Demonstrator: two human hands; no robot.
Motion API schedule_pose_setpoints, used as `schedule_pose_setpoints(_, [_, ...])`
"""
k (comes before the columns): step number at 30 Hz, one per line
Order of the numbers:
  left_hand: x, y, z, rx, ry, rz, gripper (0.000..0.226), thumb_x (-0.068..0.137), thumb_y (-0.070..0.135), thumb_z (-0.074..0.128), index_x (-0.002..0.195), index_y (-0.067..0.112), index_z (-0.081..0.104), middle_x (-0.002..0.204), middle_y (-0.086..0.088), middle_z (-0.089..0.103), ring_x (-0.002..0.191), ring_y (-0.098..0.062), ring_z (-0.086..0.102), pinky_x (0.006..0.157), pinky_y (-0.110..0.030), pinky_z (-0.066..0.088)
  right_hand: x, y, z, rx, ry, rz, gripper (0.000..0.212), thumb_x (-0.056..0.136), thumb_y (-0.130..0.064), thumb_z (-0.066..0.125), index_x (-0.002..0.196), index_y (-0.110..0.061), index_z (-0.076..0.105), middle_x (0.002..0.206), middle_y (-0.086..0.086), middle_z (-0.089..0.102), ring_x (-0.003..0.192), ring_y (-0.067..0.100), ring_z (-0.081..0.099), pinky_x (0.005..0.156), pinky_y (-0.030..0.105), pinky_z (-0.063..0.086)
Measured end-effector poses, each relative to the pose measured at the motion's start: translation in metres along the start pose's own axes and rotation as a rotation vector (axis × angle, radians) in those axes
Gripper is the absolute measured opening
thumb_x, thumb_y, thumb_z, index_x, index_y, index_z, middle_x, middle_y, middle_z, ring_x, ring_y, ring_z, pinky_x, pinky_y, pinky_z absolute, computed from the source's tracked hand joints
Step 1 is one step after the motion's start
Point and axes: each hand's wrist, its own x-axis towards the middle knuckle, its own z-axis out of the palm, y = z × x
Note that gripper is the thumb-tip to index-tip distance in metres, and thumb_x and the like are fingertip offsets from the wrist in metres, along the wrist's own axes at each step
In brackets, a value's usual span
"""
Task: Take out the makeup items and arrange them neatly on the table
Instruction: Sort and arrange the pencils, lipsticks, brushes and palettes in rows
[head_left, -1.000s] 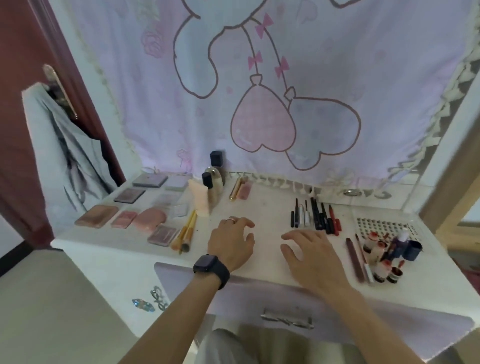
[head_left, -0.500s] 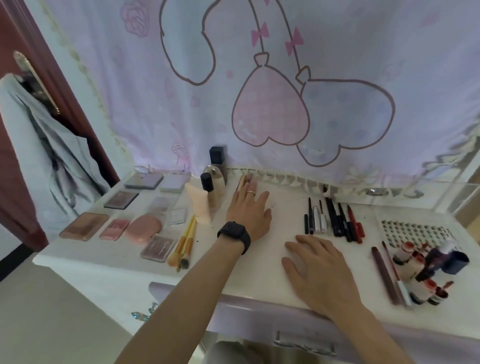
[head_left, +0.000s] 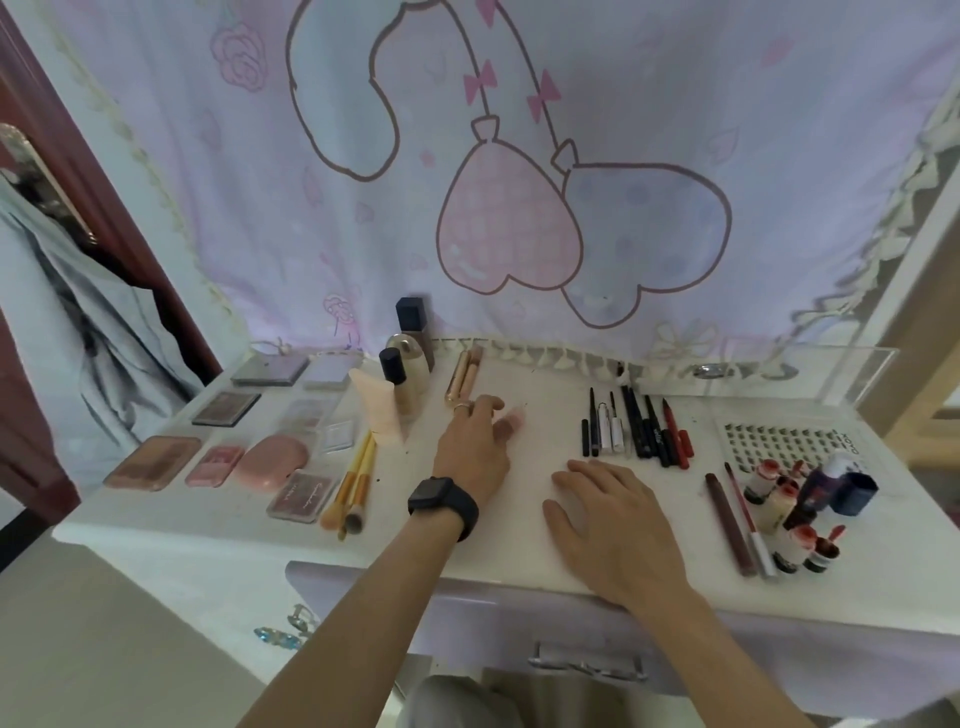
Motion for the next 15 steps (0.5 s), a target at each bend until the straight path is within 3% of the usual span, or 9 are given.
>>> schedule_pose_setpoints(3, [-0.018,-0.001,0.000,-0.004,-0.004,-0.007,0.034,0.102,0.032,0.050,0.134,0.022,0.056,0.120,-0.003,0.062,0.109,-0.023,0.057,0.079,-0.018,0.036,-0.002,0.000,-0.002,0.004,0.033,0.012,0.050,0.097,-0.054,0.046,0.138,-0.030,0.058,0.146,-0.011,0.055,0.142,0.012,0.038,0.118,0.034,0.028])
schedule_pose_setpoints(5, [-0.031,0.003,-0.004,-0.040,-0.017,0.041,0.030,0.100,0.027,0.055,0.129,0.023,0.062,0.113,0.002,0.067,0.099,-0.012,0.057,0.069,-0.006,0.034,-0.003,-0.002,-0.004,0.047,0.104,0.017,0.050,0.095,-0.055,0.047,0.133,-0.027,0.061,0.137,-0.009,0.061,0.139,0.013,0.042,0.115,0.034,0.031])
schedule_pose_setpoints(6, [-0.038,0.007,-0.005,-0.096,-0.034,0.072,0.030,0.098,0.026,0.058,0.127,0.024,0.064,0.113,0.005,0.068,0.096,-0.007,0.056,0.072,-0.004,0.036,-0.004,-0.002,-0.006,0.104,0.156,0.033,0.050,0.094,-0.055,0.047,0.131,-0.026,0.063,0.132,-0.009,0.063,0.135,0.012,0.045,0.112,0.032,0.034])
schedule_pose_setpoints(9, [-0.061,0.022,-0.006,-0.338,-0.090,0.135,0.030,0.094,0.019,0.065,0.122,0.030,0.067,0.113,0.014,0.070,0.100,0.001,0.061,0.085,-0.014,0.046,-0.006,0.002,-0.014,0.417,0.276,0.135,0.043,0.096,-0.062,0.048,0.127,-0.034,0.059,0.119,-0.025,0.061,0.117,-0.003,0.050,0.096,0.017,0.038])
schedule_pose_setpoints(13, [-0.080,0.039,-0.005,-0.591,-0.180,0.133,0.028,0.095,0.015,0.066,0.117,0.031,0.068,0.109,0.015,0.072,0.100,-0.002,0.066,0.086,-0.020,0.052,-0.009,0.006,-0.027,0.651,0.272,0.156,0.010,0.102,-0.046,0.051,0.108,-0.053,0.056,0.098,-0.027,0.068,0.093,-0.004,0.064,0.072,0.011,0.044])
schedule_pose_setpoints(15, [-0.083,0.044,-0.003,-0.689,-0.179,0.127,0.022,0.096,0.014,0.064,0.113,0.027,0.068,0.103,0.012,0.074,0.090,-0.003,0.068,0.076,-0.019,0.053,-0.011,0.009,-0.032,0.672,0.278,0.128,0.015,0.104,-0.040,0.051,0.097,-0.050,0.060,0.087,-0.028,0.069,0.080,-0.003,0.067,0.068,0.007,0.045])
